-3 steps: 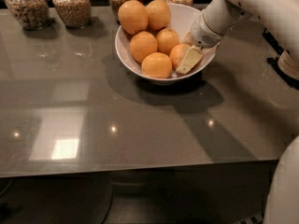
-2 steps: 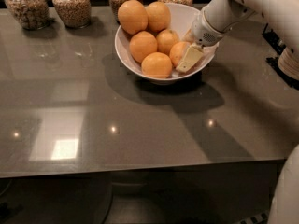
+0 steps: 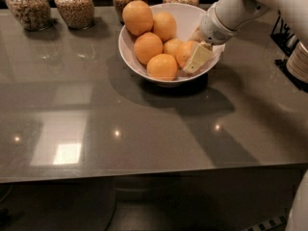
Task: Pick orange from white bowl
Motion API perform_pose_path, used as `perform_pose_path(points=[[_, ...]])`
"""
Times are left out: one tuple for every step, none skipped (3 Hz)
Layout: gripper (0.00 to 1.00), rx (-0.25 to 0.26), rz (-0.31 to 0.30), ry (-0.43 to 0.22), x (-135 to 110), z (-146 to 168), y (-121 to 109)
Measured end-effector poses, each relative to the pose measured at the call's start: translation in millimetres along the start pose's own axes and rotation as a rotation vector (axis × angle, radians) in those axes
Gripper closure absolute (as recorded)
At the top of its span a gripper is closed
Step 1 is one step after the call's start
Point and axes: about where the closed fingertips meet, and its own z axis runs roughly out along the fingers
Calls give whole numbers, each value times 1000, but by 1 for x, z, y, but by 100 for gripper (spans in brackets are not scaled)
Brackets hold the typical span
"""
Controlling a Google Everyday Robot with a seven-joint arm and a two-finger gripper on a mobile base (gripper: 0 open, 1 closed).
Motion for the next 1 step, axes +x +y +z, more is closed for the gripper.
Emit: perform_pose_path(points=[[100, 63, 36, -120, -13, -40, 11]])
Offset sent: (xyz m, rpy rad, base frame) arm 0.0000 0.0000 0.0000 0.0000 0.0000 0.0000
